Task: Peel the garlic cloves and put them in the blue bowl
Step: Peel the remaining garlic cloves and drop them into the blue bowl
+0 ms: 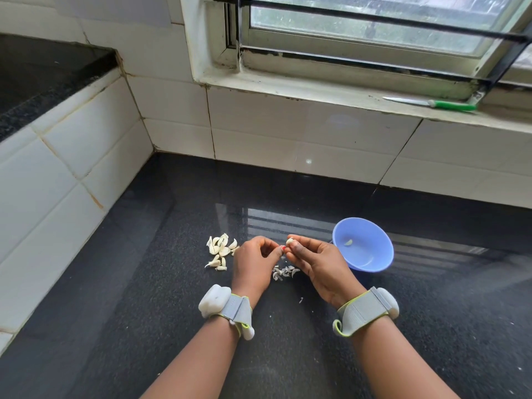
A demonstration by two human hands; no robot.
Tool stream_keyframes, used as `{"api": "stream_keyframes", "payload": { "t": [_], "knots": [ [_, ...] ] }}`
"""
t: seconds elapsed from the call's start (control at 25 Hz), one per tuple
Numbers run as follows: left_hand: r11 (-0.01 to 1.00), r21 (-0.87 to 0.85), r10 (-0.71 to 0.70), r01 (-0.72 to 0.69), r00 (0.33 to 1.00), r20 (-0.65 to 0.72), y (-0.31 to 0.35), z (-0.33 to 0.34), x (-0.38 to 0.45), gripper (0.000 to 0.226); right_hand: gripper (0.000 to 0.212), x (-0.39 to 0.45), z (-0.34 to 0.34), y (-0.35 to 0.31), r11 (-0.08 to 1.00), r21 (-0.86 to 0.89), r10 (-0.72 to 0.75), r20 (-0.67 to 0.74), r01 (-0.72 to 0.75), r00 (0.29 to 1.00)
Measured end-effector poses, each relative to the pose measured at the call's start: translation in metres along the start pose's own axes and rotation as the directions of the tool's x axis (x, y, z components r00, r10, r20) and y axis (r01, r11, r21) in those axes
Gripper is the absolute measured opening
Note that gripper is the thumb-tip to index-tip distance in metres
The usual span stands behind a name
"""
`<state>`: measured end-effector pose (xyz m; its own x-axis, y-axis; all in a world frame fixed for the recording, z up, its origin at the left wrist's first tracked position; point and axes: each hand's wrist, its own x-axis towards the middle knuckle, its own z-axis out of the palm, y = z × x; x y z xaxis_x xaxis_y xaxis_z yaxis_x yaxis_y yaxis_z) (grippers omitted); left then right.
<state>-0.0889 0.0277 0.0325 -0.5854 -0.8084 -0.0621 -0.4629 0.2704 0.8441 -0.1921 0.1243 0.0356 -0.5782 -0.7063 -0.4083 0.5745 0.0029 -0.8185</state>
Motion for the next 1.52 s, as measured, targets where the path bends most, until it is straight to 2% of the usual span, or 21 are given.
{"api": "stream_keyframes", "payload": {
  "t": [0.12,0.28,0.4,0.56,0.64,0.8,1.04,1.24,1.32,1.44,1.52],
  "knots": [
    [0.998,-0.061,0.01,-0.01,1.0,-0.004,-0.001,0.0,0.0,0.006,0.016,0.0,-0.001,0.002,0.997,-0.064,-0.037,-0.031,0.035,0.999],
    [0.99,-0.125,0.068,-0.066,0.998,0.017,0.0,0.0,-0.002,0.013,0.018,0.0,-0.001,0.005,0.986,-0.149,-0.085,-0.032,0.079,0.996],
    [0.987,-0.163,0.015,-0.014,1.0,0.006,-0.001,0.003,0.0,0.011,0.019,-0.001,0.003,0.007,0.966,-0.228,-0.132,-0.015,0.125,0.991],
    [0.934,-0.34,-0.097,0.107,0.994,0.047,0.0,0.005,0.0,0.009,0.014,-0.002,0.005,0.007,0.913,-0.356,-0.229,-0.044,0.199,0.973],
    [0.902,-0.409,-0.117,0.137,0.99,0.073,0.002,0.005,-0.002,0.009,0.009,0.0,0.004,0.009,0.864,-0.45,-0.279,-0.053,0.226,0.959],
    [0.891,-0.426,-0.142,0.158,0.987,0.07,0.004,0.006,-0.004,0.006,0.013,0.003,0.003,0.013,0.688,-0.666,-0.411,-0.031,0.288,0.911],
    [0.887,-0.426,-0.176,0.179,0.983,0.047,0.009,0.009,-0.007,0.012,0.021,0.002,0.009,0.016,0.63,-0.712,-0.471,-0.034,0.309,0.881],
    [0.914,-0.369,-0.171,0.165,0.985,0.017,0.006,0.013,-0.006,0.016,0.024,0.005,0.011,0.022,0.675,-0.677,-0.427,-0.036,0.292,0.904],
    [0.882,-0.422,-0.206,0.212,0.977,0.06,0.007,0.014,-0.007,0.017,0.027,0.007,0.01,0.024,0.672,-0.68,-0.412,-0.016,0.293,0.911],
    [0.765,-0.547,-0.286,0.341,0.94,0.186,0.009,0.015,-0.006,0.018,0.027,0.01,0.007,0.023,0.655,-0.692,-0.396,0.026,0.302,0.918],
    [0.752,-0.56,-0.286,0.349,0.937,0.2,0.007,0.013,-0.004,0.017,0.025,0.012,0.006,0.021,0.651,-0.698,-0.386,0.035,0.299,0.922]
  ]
}}
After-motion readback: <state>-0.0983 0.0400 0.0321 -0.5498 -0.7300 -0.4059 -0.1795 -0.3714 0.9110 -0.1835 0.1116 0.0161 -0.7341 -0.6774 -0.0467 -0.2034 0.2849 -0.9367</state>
